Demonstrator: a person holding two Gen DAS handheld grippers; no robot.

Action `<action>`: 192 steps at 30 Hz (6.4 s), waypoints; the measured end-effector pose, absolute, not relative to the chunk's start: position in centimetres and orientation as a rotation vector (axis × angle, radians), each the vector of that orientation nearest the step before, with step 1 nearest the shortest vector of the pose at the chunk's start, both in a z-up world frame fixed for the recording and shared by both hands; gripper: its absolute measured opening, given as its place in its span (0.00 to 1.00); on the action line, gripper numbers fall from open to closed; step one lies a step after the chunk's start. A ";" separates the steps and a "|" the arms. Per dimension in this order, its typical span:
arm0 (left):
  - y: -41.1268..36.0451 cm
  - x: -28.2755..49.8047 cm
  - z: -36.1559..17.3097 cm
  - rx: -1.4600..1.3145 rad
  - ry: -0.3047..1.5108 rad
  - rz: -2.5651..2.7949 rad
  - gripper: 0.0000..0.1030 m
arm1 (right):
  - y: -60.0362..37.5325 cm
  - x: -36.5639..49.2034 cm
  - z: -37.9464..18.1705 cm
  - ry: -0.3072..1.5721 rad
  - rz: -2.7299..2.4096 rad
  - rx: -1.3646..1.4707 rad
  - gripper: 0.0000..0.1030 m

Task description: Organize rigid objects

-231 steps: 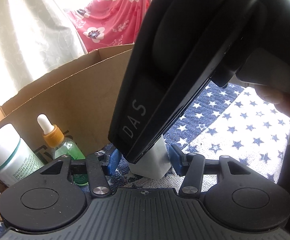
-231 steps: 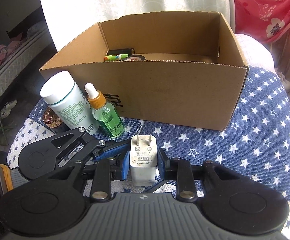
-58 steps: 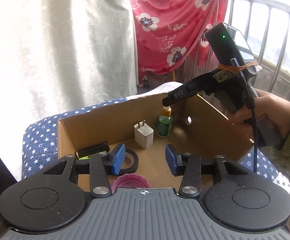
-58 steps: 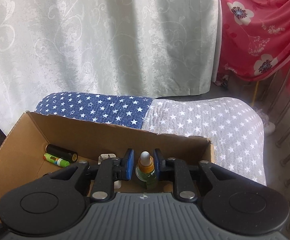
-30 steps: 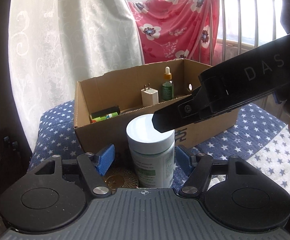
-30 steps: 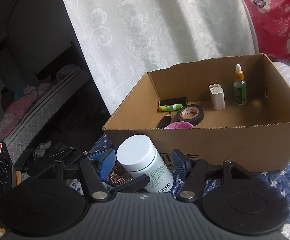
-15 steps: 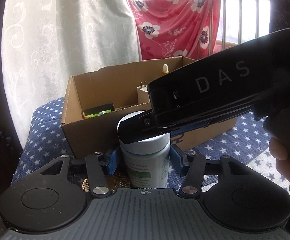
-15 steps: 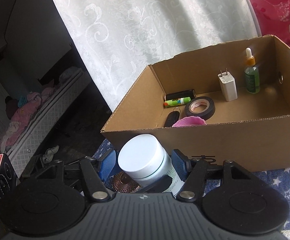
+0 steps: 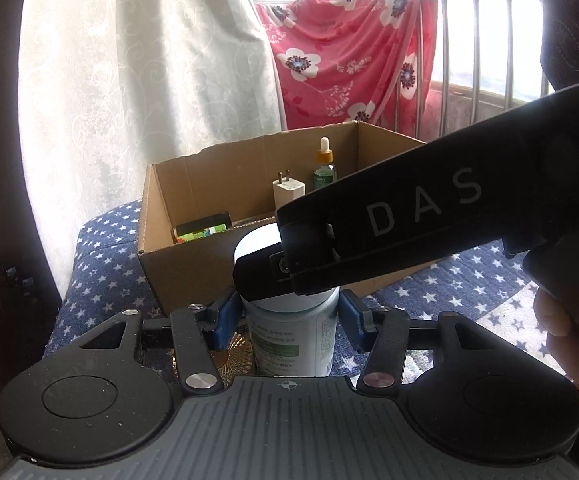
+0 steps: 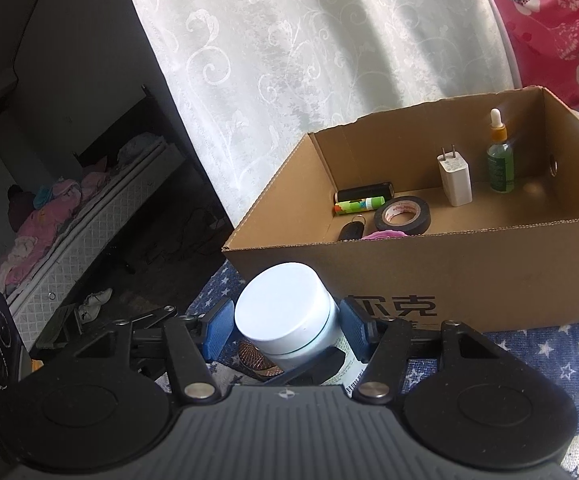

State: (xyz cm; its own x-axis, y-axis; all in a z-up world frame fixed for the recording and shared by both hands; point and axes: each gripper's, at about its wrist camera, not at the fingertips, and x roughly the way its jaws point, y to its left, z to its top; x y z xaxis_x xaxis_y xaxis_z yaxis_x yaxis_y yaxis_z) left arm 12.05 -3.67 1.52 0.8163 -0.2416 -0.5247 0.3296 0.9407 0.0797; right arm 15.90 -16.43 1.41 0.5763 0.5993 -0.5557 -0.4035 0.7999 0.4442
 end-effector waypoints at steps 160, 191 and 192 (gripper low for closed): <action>-2.2 13.8 -3.0 0.022 0.780 -0.338 0.55 | -20.1 16.4 -7.4 0.908 0.495 0.669 0.40; -3.2 12.6 -3.1 0.037 0.786 -0.340 0.56 | -20.5 15.2 -6.9 0.928 0.495 0.644 0.42; -3.1 12.5 -3.1 0.035 0.786 -0.340 0.56 | -20.5 15.3 -6.9 0.933 0.496 0.645 0.43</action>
State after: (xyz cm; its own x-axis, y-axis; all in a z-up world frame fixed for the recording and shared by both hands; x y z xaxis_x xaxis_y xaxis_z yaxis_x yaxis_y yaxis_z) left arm 12.54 -3.11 -3.11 0.6549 -0.2871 -0.6991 0.3130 0.9450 -0.0949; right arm 15.27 -20.53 -6.89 0.5093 0.6432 -0.5718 -0.1146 0.7092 0.6956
